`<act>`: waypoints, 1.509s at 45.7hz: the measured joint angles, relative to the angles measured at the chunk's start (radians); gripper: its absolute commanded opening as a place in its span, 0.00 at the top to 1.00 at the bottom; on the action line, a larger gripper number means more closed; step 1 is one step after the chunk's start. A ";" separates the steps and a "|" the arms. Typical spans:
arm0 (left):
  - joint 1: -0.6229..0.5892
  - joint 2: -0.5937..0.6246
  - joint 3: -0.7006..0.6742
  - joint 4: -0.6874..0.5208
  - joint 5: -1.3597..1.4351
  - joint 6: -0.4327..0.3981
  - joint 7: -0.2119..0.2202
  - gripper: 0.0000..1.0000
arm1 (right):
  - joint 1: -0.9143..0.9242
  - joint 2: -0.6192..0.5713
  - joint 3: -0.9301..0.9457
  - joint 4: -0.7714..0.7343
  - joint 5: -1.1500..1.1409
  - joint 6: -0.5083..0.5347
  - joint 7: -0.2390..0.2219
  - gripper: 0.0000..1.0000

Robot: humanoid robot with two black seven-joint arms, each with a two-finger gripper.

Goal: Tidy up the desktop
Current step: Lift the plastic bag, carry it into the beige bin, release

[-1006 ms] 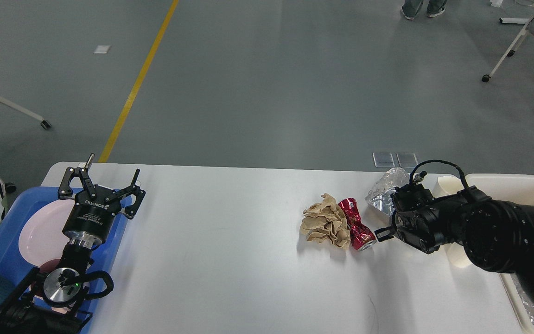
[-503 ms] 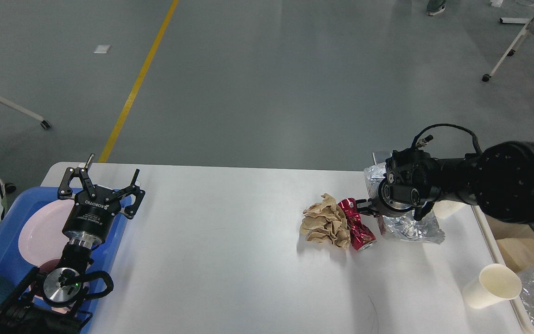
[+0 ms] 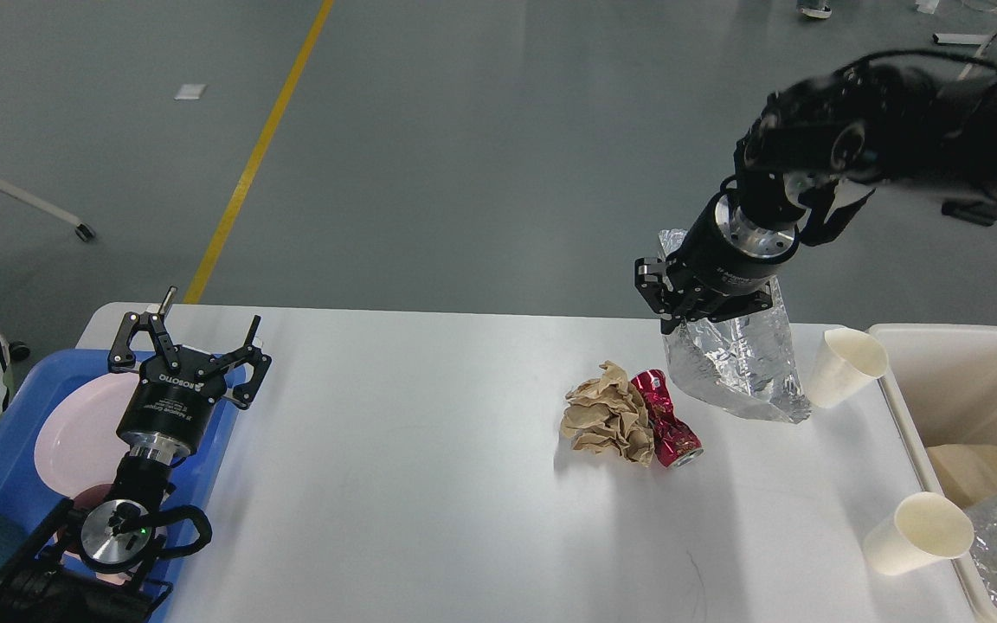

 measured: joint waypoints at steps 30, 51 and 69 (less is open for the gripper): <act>0.001 0.000 0.000 0.000 0.000 0.000 0.000 0.04 | 0.538 -0.106 -0.265 0.283 0.081 0.171 0.002 1.00; 0.000 0.000 0.000 0.000 0.000 -0.002 0.000 0.04 | 0.519 -0.141 -0.210 0.292 0.126 0.097 -0.004 1.00; 0.000 0.000 0.000 0.000 0.000 -0.001 0.000 0.03 | 0.168 -0.353 -0.387 0.215 -0.092 -0.224 -0.008 1.00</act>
